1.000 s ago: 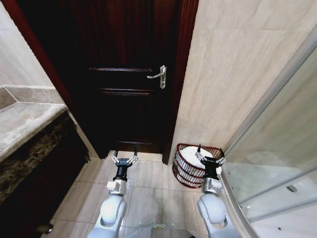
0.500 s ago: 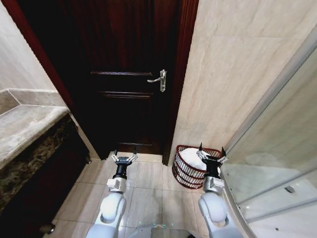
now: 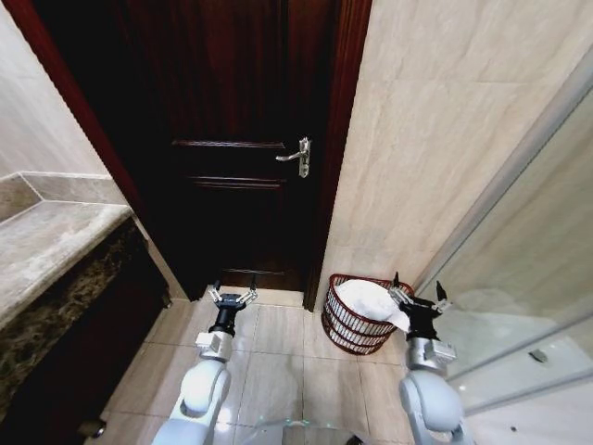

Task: Discard the used towel into the hamper.

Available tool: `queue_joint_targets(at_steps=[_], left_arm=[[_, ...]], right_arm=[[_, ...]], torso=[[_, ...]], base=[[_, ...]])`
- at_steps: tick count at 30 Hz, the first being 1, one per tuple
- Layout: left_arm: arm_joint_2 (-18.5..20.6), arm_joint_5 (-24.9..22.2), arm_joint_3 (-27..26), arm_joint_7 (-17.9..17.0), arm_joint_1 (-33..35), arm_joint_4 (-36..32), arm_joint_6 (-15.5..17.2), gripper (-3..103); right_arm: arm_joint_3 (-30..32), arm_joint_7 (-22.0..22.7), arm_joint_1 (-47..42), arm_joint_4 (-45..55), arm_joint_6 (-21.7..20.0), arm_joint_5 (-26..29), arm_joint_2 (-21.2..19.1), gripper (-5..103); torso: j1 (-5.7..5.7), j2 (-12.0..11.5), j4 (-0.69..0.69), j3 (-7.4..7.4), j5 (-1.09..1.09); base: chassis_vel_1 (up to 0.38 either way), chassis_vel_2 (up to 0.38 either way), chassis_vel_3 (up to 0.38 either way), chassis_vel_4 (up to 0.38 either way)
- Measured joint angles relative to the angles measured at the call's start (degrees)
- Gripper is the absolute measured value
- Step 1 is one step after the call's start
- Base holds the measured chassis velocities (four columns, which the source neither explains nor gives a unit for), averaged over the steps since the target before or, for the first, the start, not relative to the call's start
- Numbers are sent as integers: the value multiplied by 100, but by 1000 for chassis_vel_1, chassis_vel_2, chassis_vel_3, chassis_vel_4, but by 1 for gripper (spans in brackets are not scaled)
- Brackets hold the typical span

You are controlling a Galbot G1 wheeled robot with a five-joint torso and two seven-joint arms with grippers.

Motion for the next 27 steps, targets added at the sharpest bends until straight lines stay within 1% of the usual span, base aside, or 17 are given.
queue_joint_targets(at_steps=[2, 3, 5, 7, 9, 14, 16, 18, 21, 22, 24, 27], left_arm=[[10, 12, -12, -4, 30, -62, 34, 100], [10, 12, -12, -4, 30, -62, 34, 100], [-24, 41, -34, -26, 37, -125, 95, 100], [-36, 53, -40, -38, 36, -147, 128, 100], [-62, 99, -70, -83, 37, -263, 270, 100], [-42, 159, -192, -117, 49, -391, 362, 100], [7, 112, -364, -115, 46, -461, 420, 100], [28, 91, -401, -114, 42, -467, 424, 100], [175, -77, -675, -109, 42, -507, 451, 100], [175, -77, -675, -109, 42, -507, 451, 100], [209, -224, -912, -106, 55, -544, 484, 100], [201, -263, -1033, -108, 21, -522, 493, 100]], right_arm=[[136, -224, -106, 72, 68, 2, 100, 100], [136, -224, -106, 72, 68, 2, 100, 100], [190, -352, -177, 156, 85, 26, 143, 100], [191, -363, -187, 174, 85, 32, 144, 100], [179, -375, -209, 276, 77, 41, 135, 100], [160, -435, -236, 450, -29, 41, 129, 100], [136, -467, -240, 539, -99, 57, 101, 100], [131, -469, -236, 547, -111, 66, 96, 100], [140, -469, -187, 636, -212, 147, 44, 100], [140, -469, -187, 636, -212, 147, 44, 100], [193, -474, -153, 660, -301, 240, -82, 100], [246, -468, -80, 566, -277, 219, -108, 100]], torso=[[33, 80, 0, 48, 0], [33, 80, 0, 48, 0], [68, 163, 0, 96, 0], [75, 179, 0, 105, 0], [111, 259, 0, 151, 0], [160, 375, 0, 218, 0], [192, 453, 0, 263, 0], [199, 470, 1, 272, 0], [250, 577, 1, 329, 0], [250, 577, 1, 329, 0], [286, 659, 0, 376, 0], [308, 714, 2, 407, 0]], base=[[0, 0, 0, 0], [0, 0, 0, 0], [0, 0, 0, 0], [0, 0, 0, 0], [0, 0, 0, 0], [0, 0, 0, 0], [0, 0, 0, 0], [0, 0, 0, 0], [0, 0, 0, 0], [0, 0, 0, 0], [0, 0, 0, 0], [0, 0, 0, 0]])
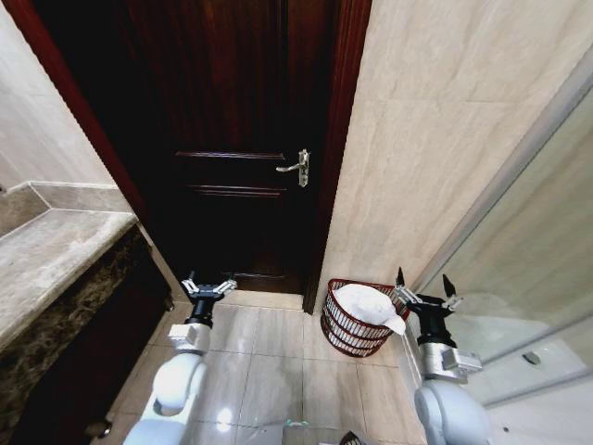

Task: Discard the used towel into the hamper.

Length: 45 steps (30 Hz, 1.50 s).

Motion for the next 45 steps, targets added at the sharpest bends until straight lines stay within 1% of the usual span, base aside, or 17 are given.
queue_joint_targets(at_steps=[3, 5, 9, 10, 11, 13, 14, 21, 22, 25, 29, 32, 34, 36, 39, 41, 45], left_arm=[[20, -101, -176, 0, -70, 99, -7, 100], [32, -128, -189, 1, -70, 99, -2, 100], [208, -325, -266, 28, -13, 84, 26, 100], [208, -325, -266, 28, -13, 84, 26, 100], [262, -336, -243, 37, 26, 84, 12, 100], [290, -305, -174, 57, 109, 76, -31, 100], [290, -305, -174, 57, 109, 76, -31, 100], [278, -179, -79, 68, 259, 37, -130, 100], [278, -179, -79, 68, 259, 37, -130, 100], [261, -178, -114, 38, 261, 18, -142, 100], [245, -187, -122, 25, 249, -20, -135, 100], [225, -262, -102, 23, 250, -164, -26, 100], [218, -263, -67, 22, 262, -214, 29, 100], [169, -169, 50, 14, 281, -266, 73, 100], [137, -130, 113, 6, 296, -291, 77, 100], [112, -82, 149, 1, 326, -335, 76, 100], [117, -79, 138, 0, 332, -360, 74, 100]], right_arm=[[171, -91, 29, -102, -27, 40, 11, 100], [198, -98, 26, -117, -27, 55, -2, 100], [587, -168, -75, -274, 41, 470, -274, 100], [587, -168, -75, -274, 41, 470, -274, 100], [653, -187, -173, -267, 59, 687, -393, 100], [624, -178, -282, -219, 102, 786, -461, 100], [624, -178, -282, -219, 102, 786, -461, 100], [328, -113, -264, -118, 127, 646, -378, 100], [328, -113, -264, -118, 127, 646, -378, 100], [224, -99, -230, -39, 53, 623, -362, 100], [133, -100, -257, 16, -20, 611, -350, 100], [-36, -102, -307, 147, -180, 612, -310, 100], [-118, -100, -320, 215, -252, 612, -294, 100], [-330, -73, -335, 328, -367, 518, -234, 100], [-427, -36, -309, 345, -394, 402, -166, 100], [-514, 9, -231, 323, -393, 202, -30, 100], [-549, 10, -222, 321, -395, 172, 20, 100]], torso=[[51, 114, -2, 65, -2], [56, 126, -2, 72, 0], [115, 261, -2, 145, 1], [115, 261, -2, 145, 1], [138, 311, -2, 171, 0], [171, 385, -3, 213, 0], [171, 385, -3, 213, 0], [271, 610, -2, 340, 0], [271, 610, -2, 340, 0], [325, 730, -1, 407, 0], [356, 798, -1, 442, 0], [413, 921, -2, 506, 0], [432, 961, -2, 527, 0], [471, 1048, -2, 577, -1], [490, 1096, -2, 606, 0], [533, 1193, -1, 660, 0], [565, 1266, -2, 701, -1]], base=[[0, 0, 0, 0], [0, 0, 0, 0], [0, 0, 0, 0], [0, 0, 0, 0], [0, 0, 0, 0], [0, 0, 0, 0], [0, 0, 0, 0], [0, 0, 0, 0], [0, 0, 0, 0], [0, 0, 0, 0], [0, 0, 0, 0], [0, 0, 0, 0], [0, 0, 0, 0], [0, 0, 0, 0], [0, 0, 0, 0], [0, 0, 0, 0], [0, 0, 0, 0]])
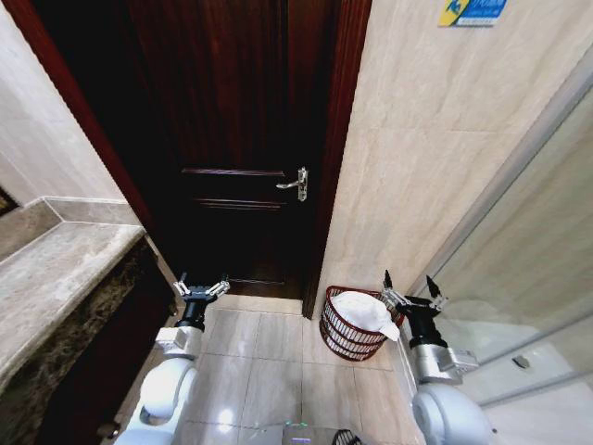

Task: Discard the used towel into the hamper.

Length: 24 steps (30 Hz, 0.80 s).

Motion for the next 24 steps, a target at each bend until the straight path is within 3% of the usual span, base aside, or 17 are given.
queue_joint_targets(at_steps=[8, 15, 24], left_arm=[[29, -54, -66, 0, -72, -72, 10, 100], [58, -134, -2, 12, -97, -133, 123, 100], [-50, -324, 205, 8, -44, -278, 317, 100]], right_arm=[[87, -85, -143, 2, 28, 3, -79, 100], [410, -297, -405, -130, 353, 64, -277, 100], [418, -343, -350, -220, 519, -79, -133, 100]], torso=[[109, 238, 0, 128, 0], [207, 454, -1, 244, 1], [324, 712, 0, 388, 1]], base=[[0, 0, 0, 0], [0, 0, 0, 0], [0, 0, 0, 0]])
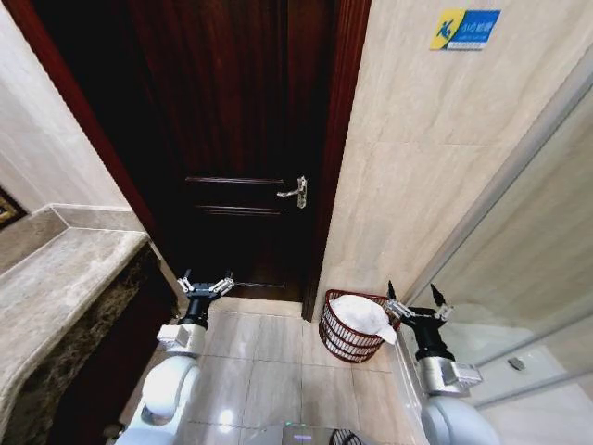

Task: Discard the used towel into the hamper.

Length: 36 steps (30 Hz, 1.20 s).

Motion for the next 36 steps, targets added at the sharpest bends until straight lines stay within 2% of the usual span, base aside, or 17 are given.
queue_joint_targets(at_steps=[3, 5, 12, 27, 29, 36], left_arm=[[-9, 58, -10, -3, 0, -20, 19, 100], [-14, 345, -87, -3, -11, 62, -110, 100], [-3, 670, -261, 4, -29, 240, -362, 100], [-7, 626, -270, 12, -48, 254, -403, 100], [-2, 592, -215, 7, -81, 302, -550, 100], [-5, 555, -141, -33, -61, 322, -609, 100]], right_arm=[[-11, 5, 48, 12, -19, -13, 14, 100], [-23, 6, 55, 23, -30, -15, 19, 100], [-41, 12, 58, 52, -32, -28, 37, 100], [-107, 30, 175, 136, -185, -56, 22, 100], [-108, 37, 189, 146, -208, -52, 20, 100], [-105, 69, 190, 152, -215, -44, 25, 100]], torso=[[46, 102, 0, 56, 0], [83, 186, 0, 102, 0], [180, 396, 0, 215, 0], [393, 860, 0, 467, 0], [434, 949, 0, 515, 0], [457, 1002, 0, 545, 0]], base=[[0, 0, 0, 0], [0, 0, 0, 0], [0, 0, 0, 0], [0, 0, 0, 0], [0, 0, 0, 0], [0, 0, 0, 0]])
